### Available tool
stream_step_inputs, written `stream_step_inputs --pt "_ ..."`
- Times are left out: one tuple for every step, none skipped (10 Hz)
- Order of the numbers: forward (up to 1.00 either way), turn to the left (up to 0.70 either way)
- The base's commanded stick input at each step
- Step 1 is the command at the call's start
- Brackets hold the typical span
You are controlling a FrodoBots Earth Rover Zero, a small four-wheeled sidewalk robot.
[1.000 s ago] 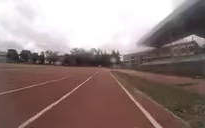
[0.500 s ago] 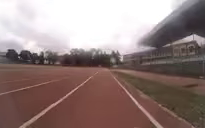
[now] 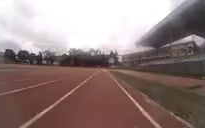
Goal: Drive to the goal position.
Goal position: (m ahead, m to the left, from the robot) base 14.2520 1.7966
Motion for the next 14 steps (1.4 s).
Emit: stream_step_inputs --pt "0.70 0.00" --pt "0.70 0.00" --pt "0.70 0.00" --pt "0.70 0.00" --pt "0.70 0.00" --pt "0.70 0.00" --pt "0.70 0.00" --pt "0.70 0.00" --pt "0.70 0.00" --pt "0.70 0.00" --pt "0.70 0.00" --pt "0.70 0.00" --pt "0.70 -0.07" --pt "0.70 -0.15"
